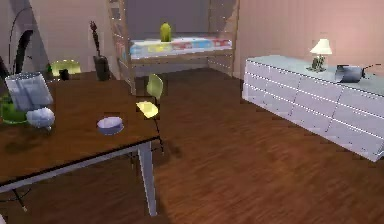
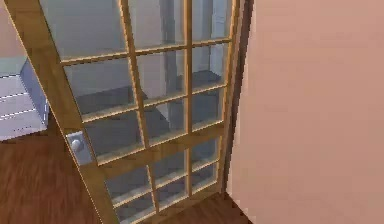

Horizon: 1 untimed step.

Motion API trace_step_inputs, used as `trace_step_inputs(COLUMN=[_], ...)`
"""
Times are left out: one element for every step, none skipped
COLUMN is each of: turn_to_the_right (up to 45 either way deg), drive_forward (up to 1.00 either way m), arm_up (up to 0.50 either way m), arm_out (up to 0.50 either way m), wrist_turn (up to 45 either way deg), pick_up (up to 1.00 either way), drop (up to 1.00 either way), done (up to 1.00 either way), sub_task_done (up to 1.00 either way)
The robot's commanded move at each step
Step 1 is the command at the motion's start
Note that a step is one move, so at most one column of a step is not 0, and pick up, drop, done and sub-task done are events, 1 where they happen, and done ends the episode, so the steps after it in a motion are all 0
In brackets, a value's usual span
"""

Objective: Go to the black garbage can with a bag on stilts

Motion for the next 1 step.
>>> trace_step_inputs(turn_to_the_right=[21.0], drive_forward=[0.00], arm_up=[0.00], arm_out=[0.00], wrist_turn=[0.0], pick_up=[0.00], drop=[0.00], done=[0.00], sub_task_done=[0.00])
